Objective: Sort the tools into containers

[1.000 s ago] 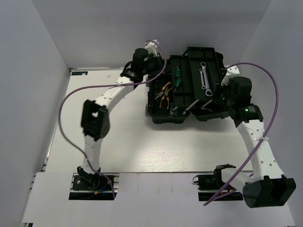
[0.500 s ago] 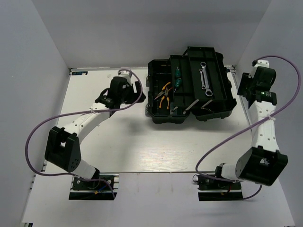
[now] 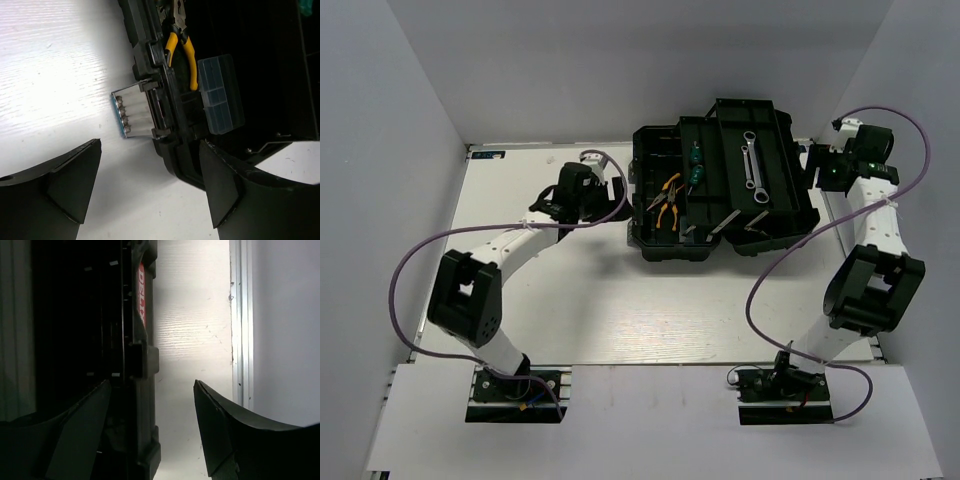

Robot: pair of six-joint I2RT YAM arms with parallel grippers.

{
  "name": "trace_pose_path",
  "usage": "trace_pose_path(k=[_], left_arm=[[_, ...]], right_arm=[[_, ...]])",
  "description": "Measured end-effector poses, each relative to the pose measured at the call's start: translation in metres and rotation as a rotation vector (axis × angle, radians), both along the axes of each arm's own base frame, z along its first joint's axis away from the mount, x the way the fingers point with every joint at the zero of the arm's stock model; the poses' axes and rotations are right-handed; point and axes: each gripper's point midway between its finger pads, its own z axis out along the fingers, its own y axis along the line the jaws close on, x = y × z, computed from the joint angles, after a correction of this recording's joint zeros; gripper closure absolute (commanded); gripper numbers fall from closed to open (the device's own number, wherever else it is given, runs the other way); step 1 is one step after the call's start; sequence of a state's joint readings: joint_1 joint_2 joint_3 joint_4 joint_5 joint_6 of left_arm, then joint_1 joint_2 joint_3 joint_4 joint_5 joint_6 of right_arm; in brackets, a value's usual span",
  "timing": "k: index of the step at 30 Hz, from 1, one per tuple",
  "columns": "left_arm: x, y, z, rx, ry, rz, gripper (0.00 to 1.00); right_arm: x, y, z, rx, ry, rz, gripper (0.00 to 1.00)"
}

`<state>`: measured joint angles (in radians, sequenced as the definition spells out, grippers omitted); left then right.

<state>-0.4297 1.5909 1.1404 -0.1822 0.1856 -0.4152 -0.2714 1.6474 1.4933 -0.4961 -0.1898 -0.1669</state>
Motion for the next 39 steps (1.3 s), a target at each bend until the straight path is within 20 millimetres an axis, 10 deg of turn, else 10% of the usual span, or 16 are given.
trace_pose_path(k=[18,26,39], left_arm=[[0.034,-0.035,-0.038,-0.026,0.06,-0.115,0.1],[0.043,-0.041,-0.052,-0.019,0.094,-0.137,0.1],[0.05,-0.054,-0.055,-0.017,0.095,-0.167,0.13]], right_arm=[[0.055,0.007,-0.03,0.202,0.019,0.118,0.41],[0.051,0.017,-0.046,0.26,0.071,0.148,0.45],[0.046,0.022,-0.046,0.263,0.076,0.194,0.94]])
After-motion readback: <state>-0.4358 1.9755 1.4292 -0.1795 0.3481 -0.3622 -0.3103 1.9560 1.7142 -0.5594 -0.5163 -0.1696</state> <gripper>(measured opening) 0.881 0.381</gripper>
